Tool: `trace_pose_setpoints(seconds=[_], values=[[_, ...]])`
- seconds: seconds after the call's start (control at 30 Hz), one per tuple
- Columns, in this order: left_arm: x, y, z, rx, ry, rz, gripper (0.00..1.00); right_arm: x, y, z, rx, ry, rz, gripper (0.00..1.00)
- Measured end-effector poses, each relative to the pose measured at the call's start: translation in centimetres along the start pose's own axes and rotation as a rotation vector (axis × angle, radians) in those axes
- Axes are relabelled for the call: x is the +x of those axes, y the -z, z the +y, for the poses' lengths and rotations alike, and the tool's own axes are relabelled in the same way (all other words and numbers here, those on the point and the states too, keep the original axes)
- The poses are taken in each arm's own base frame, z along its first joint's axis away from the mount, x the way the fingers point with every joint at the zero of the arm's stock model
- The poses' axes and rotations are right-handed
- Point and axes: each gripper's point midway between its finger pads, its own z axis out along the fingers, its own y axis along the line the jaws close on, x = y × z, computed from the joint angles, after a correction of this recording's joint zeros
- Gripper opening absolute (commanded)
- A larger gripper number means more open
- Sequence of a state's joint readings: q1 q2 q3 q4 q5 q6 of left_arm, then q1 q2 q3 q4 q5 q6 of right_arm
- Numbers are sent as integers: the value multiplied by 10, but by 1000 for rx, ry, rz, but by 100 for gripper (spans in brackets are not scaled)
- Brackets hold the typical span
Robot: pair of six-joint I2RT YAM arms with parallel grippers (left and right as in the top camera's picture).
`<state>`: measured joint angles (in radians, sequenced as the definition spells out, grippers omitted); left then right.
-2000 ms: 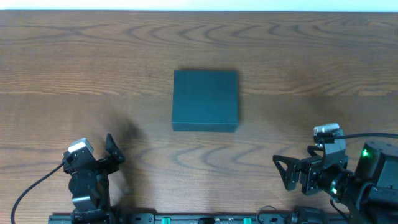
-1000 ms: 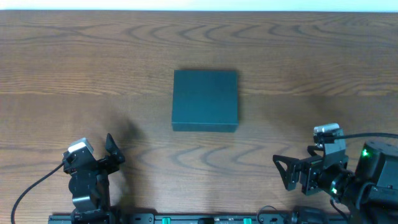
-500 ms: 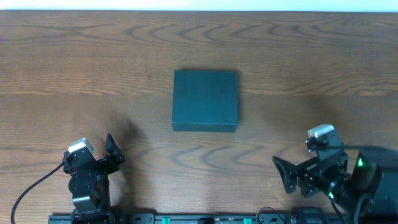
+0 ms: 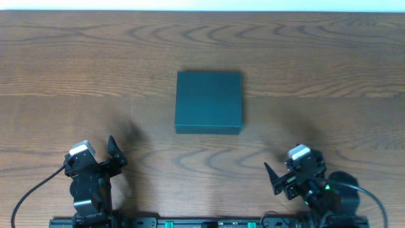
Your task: Pack container
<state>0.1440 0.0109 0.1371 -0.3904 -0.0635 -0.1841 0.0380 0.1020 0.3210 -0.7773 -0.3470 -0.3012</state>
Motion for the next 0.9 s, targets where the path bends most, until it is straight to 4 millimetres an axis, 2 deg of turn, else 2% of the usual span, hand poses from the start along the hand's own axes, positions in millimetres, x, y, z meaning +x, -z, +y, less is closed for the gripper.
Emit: trace_pose_setpoints(seconds=[0.3,0.9], values=[[0,0,0,1,0,-1,95,36,-22,2,-4,-11,26,99],[0,0,0,1,0,-1,95,36,-22,-1,15,-9,28,99]])
